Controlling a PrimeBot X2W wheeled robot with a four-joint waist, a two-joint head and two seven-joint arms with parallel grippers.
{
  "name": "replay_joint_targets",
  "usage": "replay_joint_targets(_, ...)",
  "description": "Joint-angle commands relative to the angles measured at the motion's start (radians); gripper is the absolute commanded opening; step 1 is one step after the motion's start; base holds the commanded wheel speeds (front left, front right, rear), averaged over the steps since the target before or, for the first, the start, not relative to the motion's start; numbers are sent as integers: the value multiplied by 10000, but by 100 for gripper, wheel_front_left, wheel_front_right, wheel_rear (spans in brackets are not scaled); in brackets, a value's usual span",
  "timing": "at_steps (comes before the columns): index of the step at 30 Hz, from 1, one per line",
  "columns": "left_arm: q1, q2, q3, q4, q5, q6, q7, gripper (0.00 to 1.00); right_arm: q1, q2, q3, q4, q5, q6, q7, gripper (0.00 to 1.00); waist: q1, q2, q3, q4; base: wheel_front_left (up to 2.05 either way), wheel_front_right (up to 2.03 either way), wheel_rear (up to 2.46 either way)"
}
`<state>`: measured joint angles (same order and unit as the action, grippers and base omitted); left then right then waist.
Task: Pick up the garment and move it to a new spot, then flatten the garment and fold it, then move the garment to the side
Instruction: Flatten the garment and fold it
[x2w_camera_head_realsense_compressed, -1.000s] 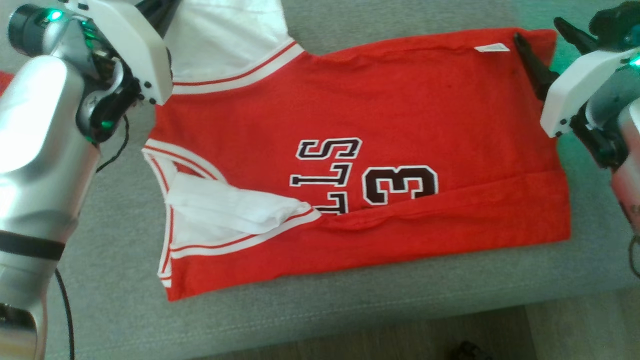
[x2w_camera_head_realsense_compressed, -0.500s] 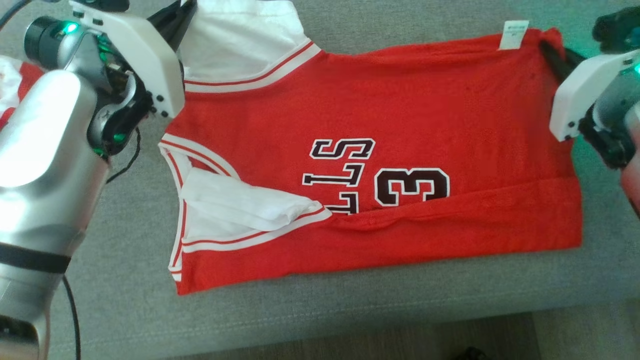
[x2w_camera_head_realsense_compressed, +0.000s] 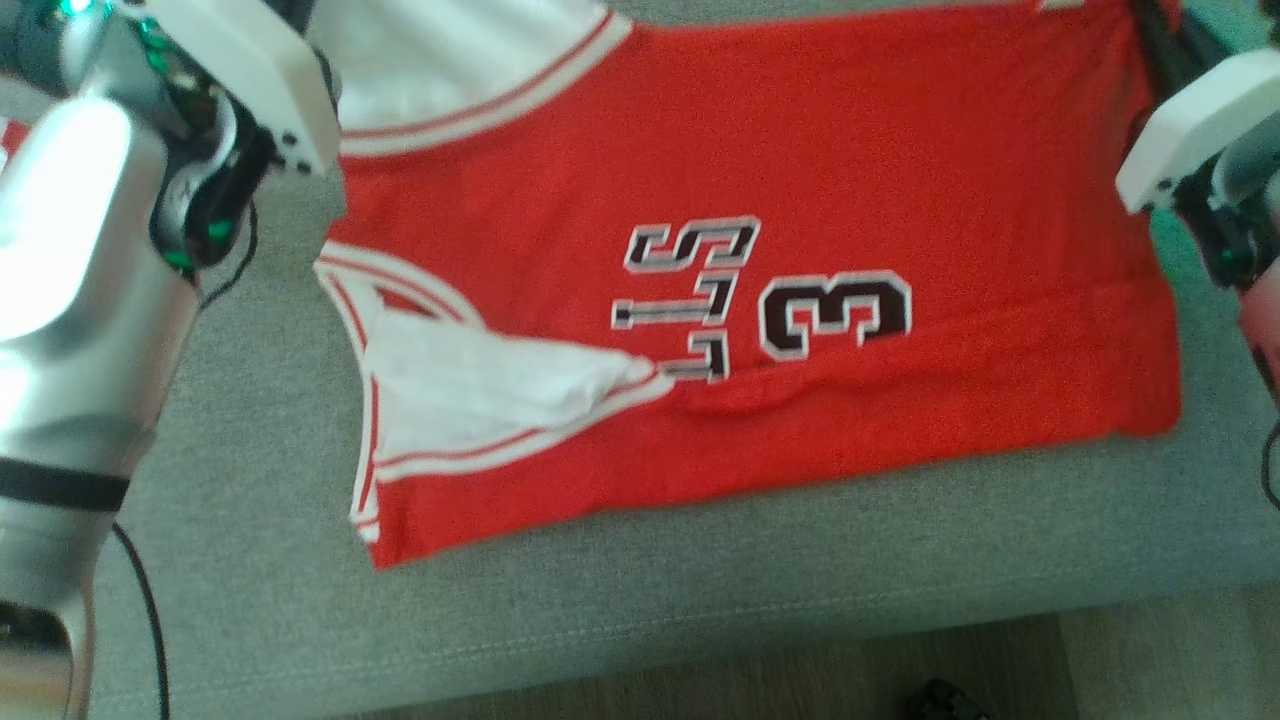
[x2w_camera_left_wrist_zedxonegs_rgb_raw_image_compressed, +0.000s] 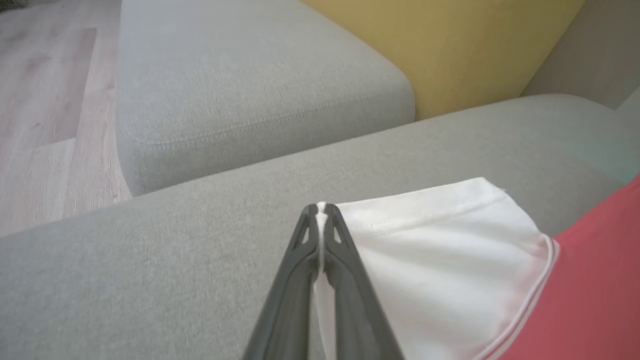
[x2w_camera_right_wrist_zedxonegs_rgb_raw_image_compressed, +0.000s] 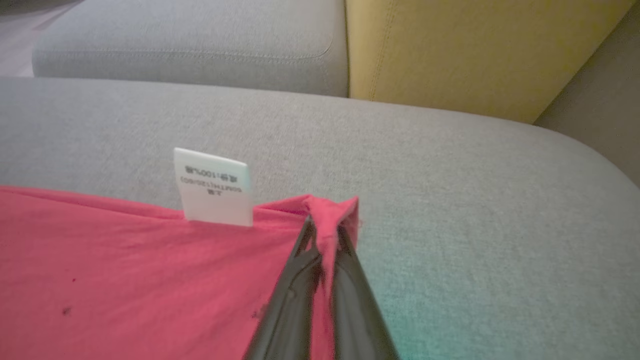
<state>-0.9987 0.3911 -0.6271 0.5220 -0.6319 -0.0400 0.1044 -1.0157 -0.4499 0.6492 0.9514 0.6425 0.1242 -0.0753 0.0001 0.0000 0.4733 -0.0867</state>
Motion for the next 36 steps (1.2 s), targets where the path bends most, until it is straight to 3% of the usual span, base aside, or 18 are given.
replay_joint_targets(1,-651,316,528,-130,123,117,-313,0,-222,-69,-146,48,12,65,-337,0,-1,0,28,6,0,0,0)
replay_joint_targets(10,-677,13,199,420,207,-275,-945,0,-256,290,-255,639,192,65,-1365,0,-1,0,-90,94,0,0,0)
replay_joint_targets(18,447,473,-27,-439,1,-415,-879,0,652,23,-322,347,760,65,-1735,0,-1,0,-830,263,0,0,0)
replay_joint_targets(27,2392,1445,-35,-3115,-498,42,-170,0,2025,-609,-204,-412,1490,65,-1639,0,-1,0,-1635,554,0,0,0)
replay_joint_targets(36,4343,2513,-418,-5661,-567,832,817,0,3282,-1413,223,-1565,2203,65,-518,0,-1,0,-2319,835,0,0,0)
